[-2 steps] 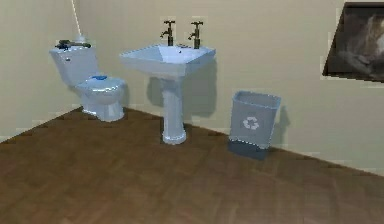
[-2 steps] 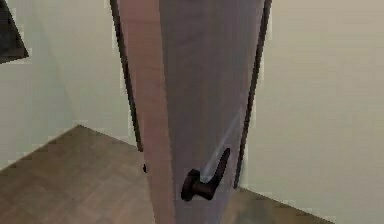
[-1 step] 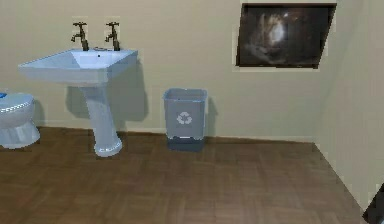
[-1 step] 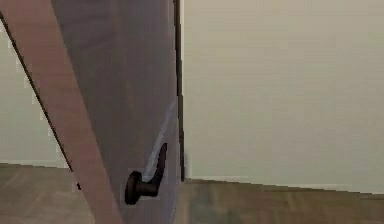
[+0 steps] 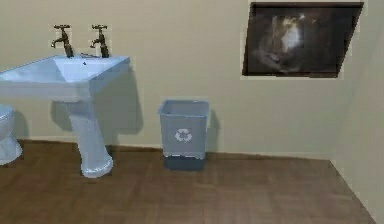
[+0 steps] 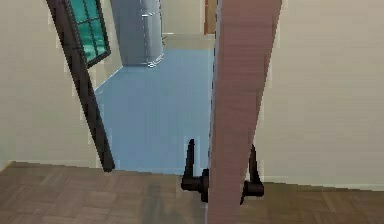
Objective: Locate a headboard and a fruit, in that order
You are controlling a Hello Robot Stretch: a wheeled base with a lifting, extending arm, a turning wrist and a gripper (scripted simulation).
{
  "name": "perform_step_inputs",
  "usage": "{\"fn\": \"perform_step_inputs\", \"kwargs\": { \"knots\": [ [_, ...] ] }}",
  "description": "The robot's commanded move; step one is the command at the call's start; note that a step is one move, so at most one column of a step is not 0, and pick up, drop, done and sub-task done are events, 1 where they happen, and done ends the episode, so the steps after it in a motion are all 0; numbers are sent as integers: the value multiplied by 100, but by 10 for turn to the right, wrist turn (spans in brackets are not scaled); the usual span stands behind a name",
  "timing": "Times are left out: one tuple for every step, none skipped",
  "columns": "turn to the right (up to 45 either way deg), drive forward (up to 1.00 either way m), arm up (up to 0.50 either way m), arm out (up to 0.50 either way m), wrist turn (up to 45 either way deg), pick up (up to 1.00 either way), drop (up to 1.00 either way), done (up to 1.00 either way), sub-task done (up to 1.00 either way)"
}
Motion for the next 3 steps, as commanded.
{"fn": "perform_step_inputs", "kwargs": {
  "knots": [
    [-60,0,0,0,0,0,0,0,0],
    [0,55,0,0,0,0,0,0,0],
    [450,0,0,0,0,0,0,0,0]
  ]
}}
